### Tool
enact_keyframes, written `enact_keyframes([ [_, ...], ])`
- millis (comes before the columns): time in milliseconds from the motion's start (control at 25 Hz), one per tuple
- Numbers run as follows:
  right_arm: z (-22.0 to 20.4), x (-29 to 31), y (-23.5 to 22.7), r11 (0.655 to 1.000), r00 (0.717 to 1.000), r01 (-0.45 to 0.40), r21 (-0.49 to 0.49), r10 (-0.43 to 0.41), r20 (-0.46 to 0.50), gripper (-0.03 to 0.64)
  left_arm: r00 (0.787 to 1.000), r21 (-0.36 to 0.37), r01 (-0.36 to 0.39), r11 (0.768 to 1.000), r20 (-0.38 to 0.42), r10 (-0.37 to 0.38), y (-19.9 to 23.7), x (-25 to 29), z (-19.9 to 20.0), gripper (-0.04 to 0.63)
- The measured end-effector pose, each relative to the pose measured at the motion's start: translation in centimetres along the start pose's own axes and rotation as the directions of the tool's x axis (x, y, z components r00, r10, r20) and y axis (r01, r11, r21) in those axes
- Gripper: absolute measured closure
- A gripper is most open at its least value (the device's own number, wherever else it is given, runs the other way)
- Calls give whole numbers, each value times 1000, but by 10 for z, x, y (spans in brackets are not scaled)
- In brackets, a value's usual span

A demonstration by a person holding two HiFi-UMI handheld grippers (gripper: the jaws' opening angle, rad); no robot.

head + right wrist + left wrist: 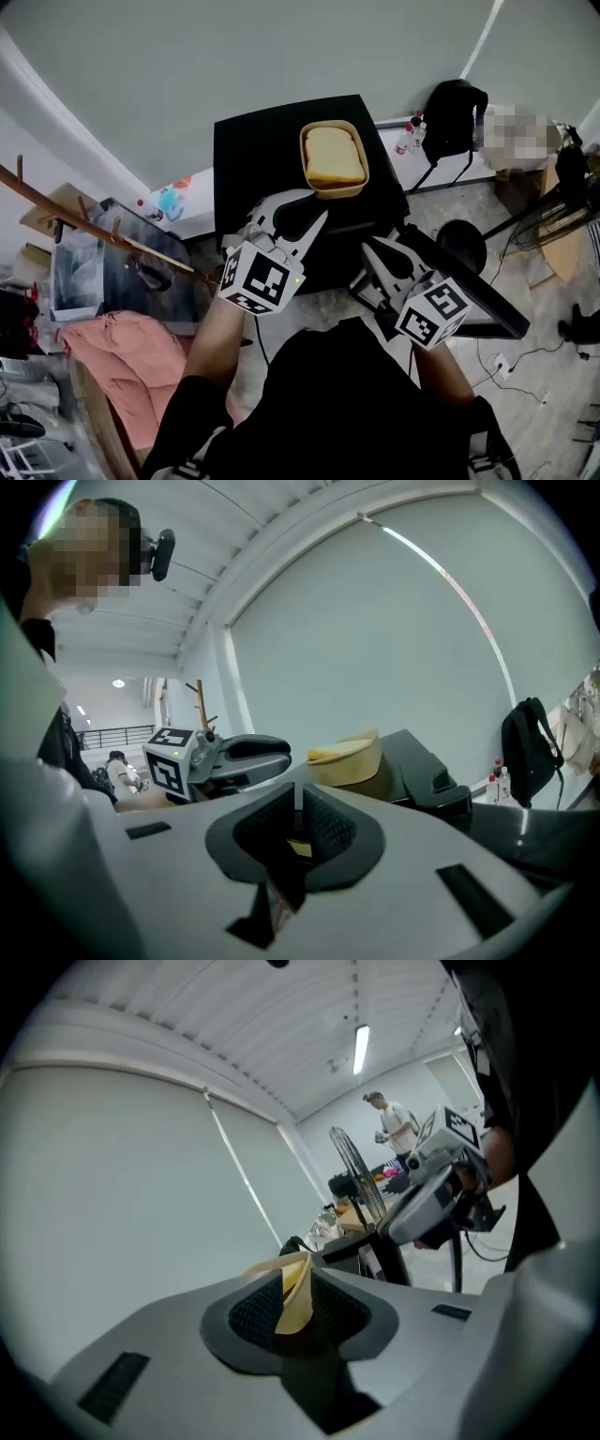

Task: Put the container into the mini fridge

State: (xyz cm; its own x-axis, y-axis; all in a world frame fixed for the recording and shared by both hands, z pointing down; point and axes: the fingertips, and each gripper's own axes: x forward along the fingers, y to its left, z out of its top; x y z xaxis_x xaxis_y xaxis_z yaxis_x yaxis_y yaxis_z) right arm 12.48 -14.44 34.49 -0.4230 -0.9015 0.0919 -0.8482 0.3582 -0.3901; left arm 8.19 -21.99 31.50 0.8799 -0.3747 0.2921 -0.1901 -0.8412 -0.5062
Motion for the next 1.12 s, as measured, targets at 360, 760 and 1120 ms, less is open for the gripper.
enact_keyframes([
  [360, -4, -7, -12, 997, 997, 72, -26, -72, -1, 574, 979, 367, 67, 928, -204, 10, -4, 40, -24, 482],
  [760, -11, -13, -13, 995, 997, 76, 57, -76, -1, 575, 965, 417, 109, 902, -263, 5, -7, 49, -33, 483],
  [1120, -26, -16, -5, 995, 997, 68, 69, -65, -46, 575, 947, 403, 229, 886, -302, -107, -19, 38, -27, 534],
])
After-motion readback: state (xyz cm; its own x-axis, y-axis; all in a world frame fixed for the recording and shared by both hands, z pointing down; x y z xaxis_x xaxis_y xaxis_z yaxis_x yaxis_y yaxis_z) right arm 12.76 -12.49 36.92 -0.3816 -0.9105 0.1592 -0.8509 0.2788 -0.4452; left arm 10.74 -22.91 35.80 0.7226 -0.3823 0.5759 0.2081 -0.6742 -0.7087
